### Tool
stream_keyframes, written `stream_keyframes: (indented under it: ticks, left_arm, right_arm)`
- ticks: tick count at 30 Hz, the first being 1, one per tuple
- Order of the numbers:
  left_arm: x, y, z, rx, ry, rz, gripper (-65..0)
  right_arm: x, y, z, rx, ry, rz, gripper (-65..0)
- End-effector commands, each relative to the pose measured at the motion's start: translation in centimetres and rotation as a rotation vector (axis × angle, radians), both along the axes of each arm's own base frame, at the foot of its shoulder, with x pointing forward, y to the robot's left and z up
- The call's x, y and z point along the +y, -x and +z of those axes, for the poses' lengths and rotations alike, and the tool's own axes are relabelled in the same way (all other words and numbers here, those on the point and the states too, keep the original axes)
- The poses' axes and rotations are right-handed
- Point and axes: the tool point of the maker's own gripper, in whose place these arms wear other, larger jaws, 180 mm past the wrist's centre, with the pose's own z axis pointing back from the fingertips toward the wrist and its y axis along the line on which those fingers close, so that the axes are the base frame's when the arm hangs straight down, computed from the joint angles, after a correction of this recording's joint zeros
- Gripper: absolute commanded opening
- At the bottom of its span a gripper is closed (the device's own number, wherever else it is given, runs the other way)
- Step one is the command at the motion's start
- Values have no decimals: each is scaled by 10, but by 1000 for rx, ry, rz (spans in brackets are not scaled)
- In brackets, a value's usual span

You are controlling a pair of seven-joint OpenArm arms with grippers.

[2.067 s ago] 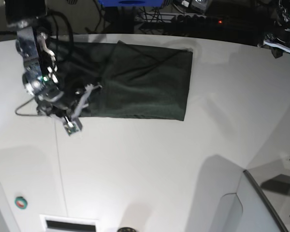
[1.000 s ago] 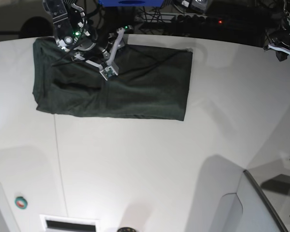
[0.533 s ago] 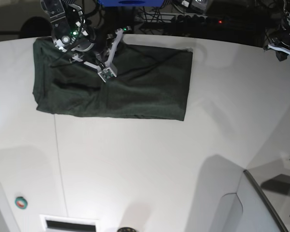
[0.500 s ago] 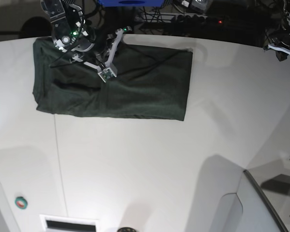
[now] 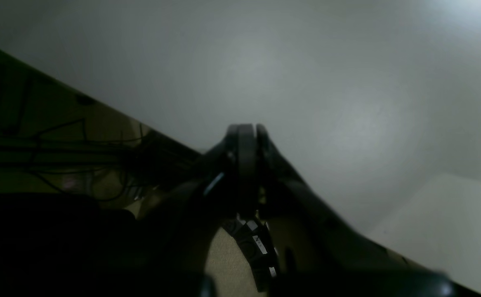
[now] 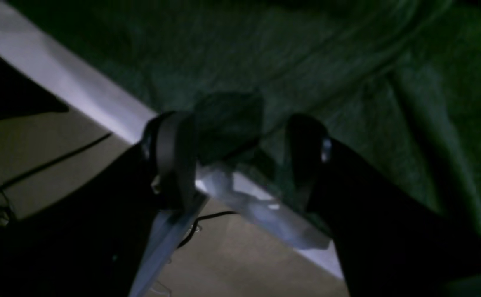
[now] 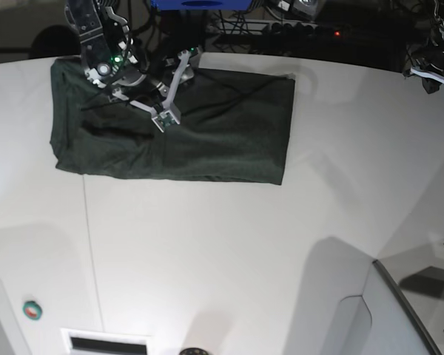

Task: Layout the t-shirt on the table in an organized manner, then fold the t-shirt properly
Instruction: 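Press and smooth the folded shirt end with the right gripper, then release the shirt with the right gripper and move it to the shirt's end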

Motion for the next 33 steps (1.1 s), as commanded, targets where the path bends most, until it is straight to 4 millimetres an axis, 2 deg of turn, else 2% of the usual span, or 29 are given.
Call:
stream_keyframes:
  ticks: [1, 4, 8, 10, 13, 18, 33]
  left_arm:
    - [8, -5, 11, -27, -28, -4, -650]
    - [8, -5, 11, -27, -28, -4, -650]
    - [8, -4, 11, -26, -28, -4, -650]
    - [8, -4, 11, -26, -28, -4, -650]
    - [8, -5, 11, -27, -28, -4, -650]
    - [8, -5, 11, -27, -28, -4, -650]
    - [8, -5, 11, -27, -28, -4, -650]
  right_arm:
    - [6, -6, 3, -14, -23, -5, -348]
    - [7, -4, -1, 1, -22, -4, -408]
    - [8, -5, 0, -3, -24, -5, -564]
    - [8, -4, 0, -3, -25, -5, -611]
    - [8, -5, 4, -11, -25, -4, -608]
    - [5, -4, 5, -13, -24, -8, -510]
    - [8, -3, 6, -16, -29, -7, -503]
